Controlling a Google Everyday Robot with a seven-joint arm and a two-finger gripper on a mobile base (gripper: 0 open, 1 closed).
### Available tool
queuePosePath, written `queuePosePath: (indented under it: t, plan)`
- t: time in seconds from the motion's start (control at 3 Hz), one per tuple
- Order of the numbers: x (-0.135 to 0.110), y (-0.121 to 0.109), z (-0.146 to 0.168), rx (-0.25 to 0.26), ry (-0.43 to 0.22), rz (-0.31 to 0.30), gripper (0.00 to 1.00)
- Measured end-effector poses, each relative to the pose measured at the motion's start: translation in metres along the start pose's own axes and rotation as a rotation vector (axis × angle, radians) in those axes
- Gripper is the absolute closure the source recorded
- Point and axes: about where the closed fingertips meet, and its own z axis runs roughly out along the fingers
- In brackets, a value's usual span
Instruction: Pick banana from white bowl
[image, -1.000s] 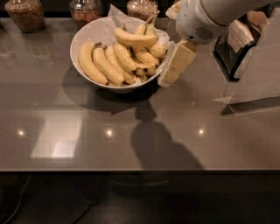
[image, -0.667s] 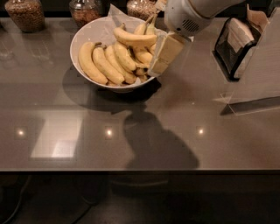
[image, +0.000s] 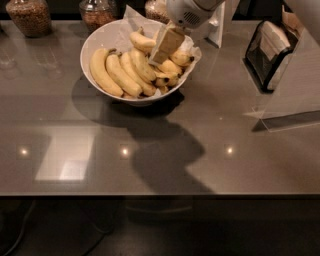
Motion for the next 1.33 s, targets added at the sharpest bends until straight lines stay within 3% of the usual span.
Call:
queuePosePath:
  t: [0.33,1.33]
  plan:
    - [-0.001,-0.015,0.016,0.009,-0.014,-0.005,0.38]
    - [0.032,-0.037,0.056,-0.005,0.038,0.043,0.38]
